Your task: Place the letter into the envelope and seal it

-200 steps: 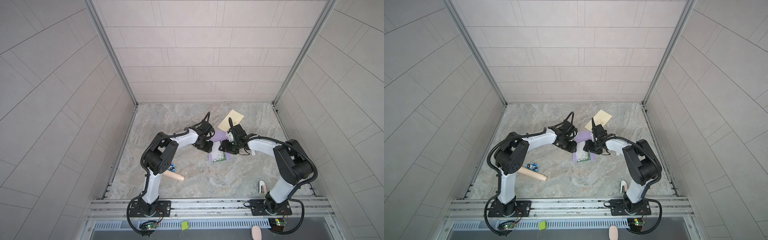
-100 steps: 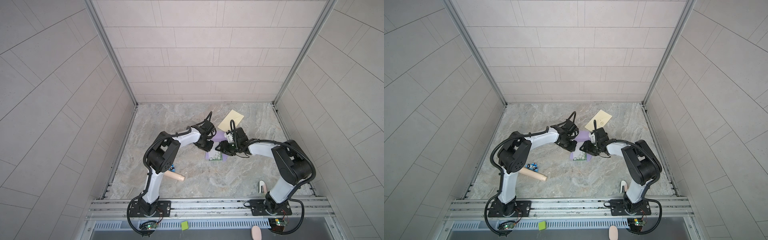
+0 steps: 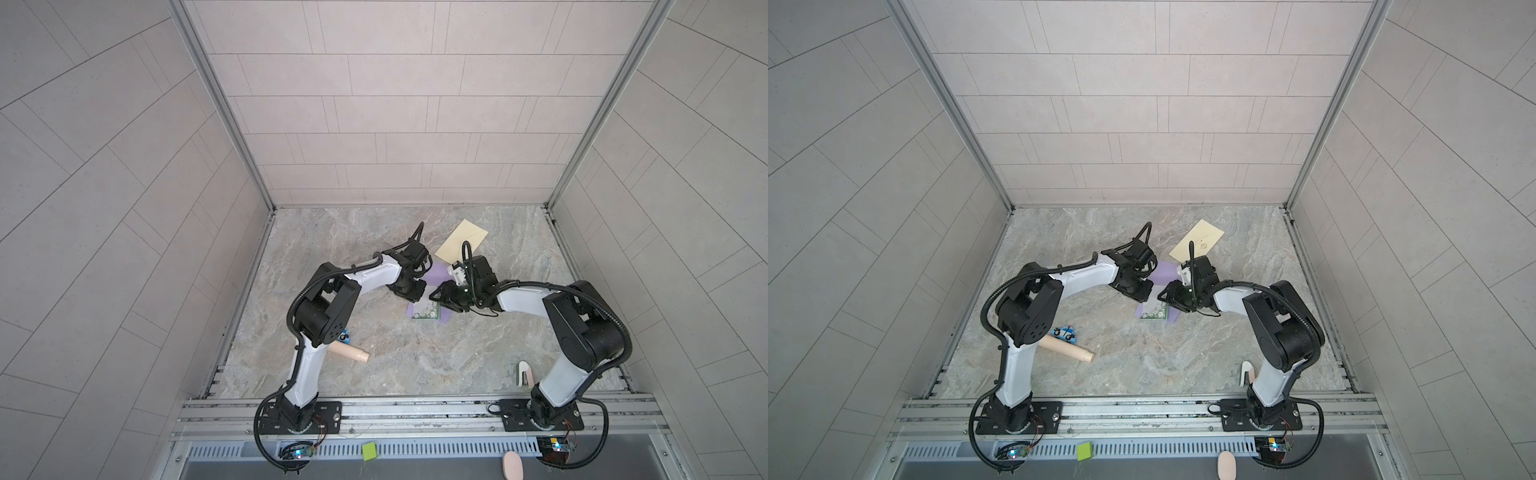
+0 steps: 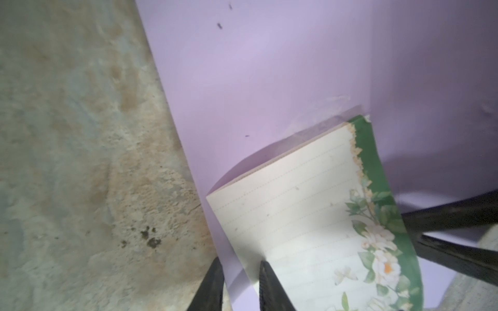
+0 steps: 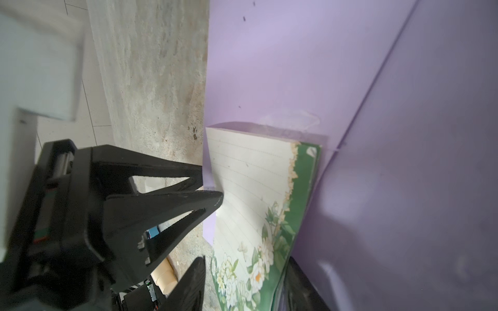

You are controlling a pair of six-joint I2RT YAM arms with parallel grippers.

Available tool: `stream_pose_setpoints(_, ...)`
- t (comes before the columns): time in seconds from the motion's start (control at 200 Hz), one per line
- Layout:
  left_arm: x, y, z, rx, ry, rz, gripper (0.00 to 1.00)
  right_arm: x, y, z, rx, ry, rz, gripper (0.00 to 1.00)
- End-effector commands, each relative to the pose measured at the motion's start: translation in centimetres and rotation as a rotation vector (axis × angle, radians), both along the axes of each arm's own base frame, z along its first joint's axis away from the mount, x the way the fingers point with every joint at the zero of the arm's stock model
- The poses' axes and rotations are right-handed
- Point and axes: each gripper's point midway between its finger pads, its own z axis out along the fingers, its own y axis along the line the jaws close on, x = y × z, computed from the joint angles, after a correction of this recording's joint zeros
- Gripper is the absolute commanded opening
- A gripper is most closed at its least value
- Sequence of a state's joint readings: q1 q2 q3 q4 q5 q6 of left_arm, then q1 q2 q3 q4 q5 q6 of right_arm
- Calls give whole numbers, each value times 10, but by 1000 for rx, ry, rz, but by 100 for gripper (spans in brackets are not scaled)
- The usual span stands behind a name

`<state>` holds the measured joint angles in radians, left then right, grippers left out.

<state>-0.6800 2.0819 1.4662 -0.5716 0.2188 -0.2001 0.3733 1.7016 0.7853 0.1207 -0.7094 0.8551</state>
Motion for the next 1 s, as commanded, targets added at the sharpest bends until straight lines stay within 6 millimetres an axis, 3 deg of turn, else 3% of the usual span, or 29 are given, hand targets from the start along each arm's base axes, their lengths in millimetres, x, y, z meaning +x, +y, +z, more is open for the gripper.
stream_pose_setpoints(0.0, -31, 15, -43, 95, 135, -37, 27, 13, 20, 37, 93, -119, 28, 47)
stream_pose_setpoints(0.14, -32, 15, -43, 92, 137, -41, 27, 18, 20, 36, 90, -125, 9, 42)
stream_pose_setpoints(0.355, -31, 12, -38, 70, 132, -38, 27, 19, 10, 21, 11, -105, -30, 9)
stream_pose_setpoints(0.45, -28, 10, -32, 50, 121, -28, 27, 17, -1, 14, -54, -103, -52, 1)
stream_pose_setpoints(0.55, -24, 12, -26, 33, 110, -9, 28, 12, -9, 12, -121, -95, -34, 1)
stream_pose_setpoints(0.695, -21, 21, -34, 82, 101, 1, 29, 4, -19, 8, -215, -79, 17, 0)
stream_pose_setpoints(0.776, -21, 20, -33, 66, 110, 11, 40, 2, -21, 11, -207, -86, 25, 0)
stream_pose_setpoints(0.996, 4, 20, 14, -259, 171, 174, 46, 4, -25, 45, -44, -149, 57, 0)
